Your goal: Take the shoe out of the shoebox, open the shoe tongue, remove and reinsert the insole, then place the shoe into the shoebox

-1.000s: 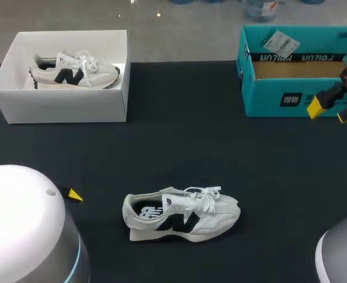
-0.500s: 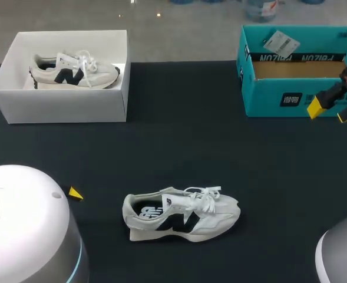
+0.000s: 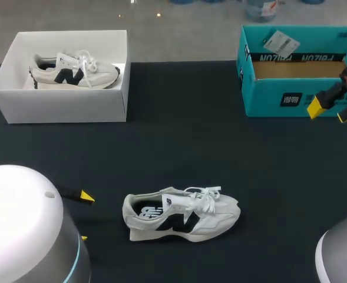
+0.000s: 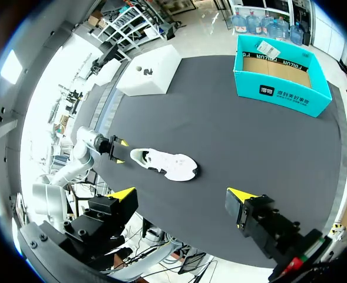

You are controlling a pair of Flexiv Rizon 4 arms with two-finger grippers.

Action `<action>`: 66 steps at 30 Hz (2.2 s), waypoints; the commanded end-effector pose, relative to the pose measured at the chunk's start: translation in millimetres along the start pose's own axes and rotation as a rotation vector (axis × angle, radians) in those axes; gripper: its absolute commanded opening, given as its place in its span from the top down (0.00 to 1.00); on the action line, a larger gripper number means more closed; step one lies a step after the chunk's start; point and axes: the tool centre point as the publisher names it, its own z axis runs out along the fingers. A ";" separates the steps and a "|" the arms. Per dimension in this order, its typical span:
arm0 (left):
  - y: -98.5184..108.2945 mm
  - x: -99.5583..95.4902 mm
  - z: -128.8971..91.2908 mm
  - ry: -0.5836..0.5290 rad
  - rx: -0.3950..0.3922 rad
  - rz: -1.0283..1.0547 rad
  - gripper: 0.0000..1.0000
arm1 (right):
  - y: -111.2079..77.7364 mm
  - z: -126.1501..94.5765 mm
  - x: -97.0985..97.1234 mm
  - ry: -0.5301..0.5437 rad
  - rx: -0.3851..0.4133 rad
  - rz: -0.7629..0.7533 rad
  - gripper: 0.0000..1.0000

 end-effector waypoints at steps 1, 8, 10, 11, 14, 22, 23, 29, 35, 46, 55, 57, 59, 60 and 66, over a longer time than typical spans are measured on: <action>2.6 -0.6 20.4 -0.008 0.010 -0.007 0.00 | 3.1 0.5 -0.3 0.000 0.006 0.001 0.00; -4.8 -0.2 49.4 -0.009 0.000 0.000 0.00 | 3.1 0.5 -0.3 0.000 0.006 0.001 0.00; -6.5 -2.1 55.8 -0.023 -0.005 0.007 0.00 | 3.1 0.5 -0.3 0.000 0.006 0.001 0.00; -6.8 -3.7 58.6 -0.020 0.002 -0.006 0.00 | 3.1 0.5 -0.3 0.000 0.006 0.001 0.00; -6.5 -8.2 64.5 -0.040 -0.003 -0.005 0.00 | 3.1 0.5 -0.3 0.000 0.006 0.001 0.00; 3.3 -21.2 71.5 -0.073 -0.014 -0.012 0.00 | 3.1 0.5 -0.3 0.000 0.006 0.001 0.00; 4.6 -22.1 72.9 -0.077 -0.020 -0.011 0.00 | 3.1 0.5 -0.3 0.000 0.006 0.001 0.00; 8.1 -24.2 80.9 -0.081 -0.020 -0.022 0.00 | 3.1 0.5 -0.3 0.000 0.006 0.001 0.00; 4.4 -23.9 88.6 -0.066 -0.011 -0.025 0.00 | 3.1 0.5 -0.3 0.000 0.006 0.001 0.00; 2.4 -30.2 100.8 -0.060 -0.014 -0.021 0.00 | 3.1 0.5 -0.3 0.000 0.006 0.001 0.00; 5.6 -40.2 107.5 -0.057 -0.023 -0.017 0.00 | 3.1 0.5 -0.3 0.000 0.006 0.001 0.00; 7.2 -42.7 109.7 -0.054 -0.022 -0.017 0.00 | 3.1 0.5 -0.3 0.000 0.006 0.001 0.00; 8.8 -44.8 112.5 -0.035 -0.026 -0.019 0.00 | 3.1 0.5 -0.3 0.000 0.006 0.001 0.00; 9.1 -45.1 113.2 -0.024 -0.020 -0.022 0.00 | 3.1 0.5 -0.3 0.000 0.006 0.001 0.00; 10.0 -42.5 116.0 -0.005 -0.018 -0.021 0.00 | 3.1 0.5 -0.3 0.000 0.006 0.001 0.00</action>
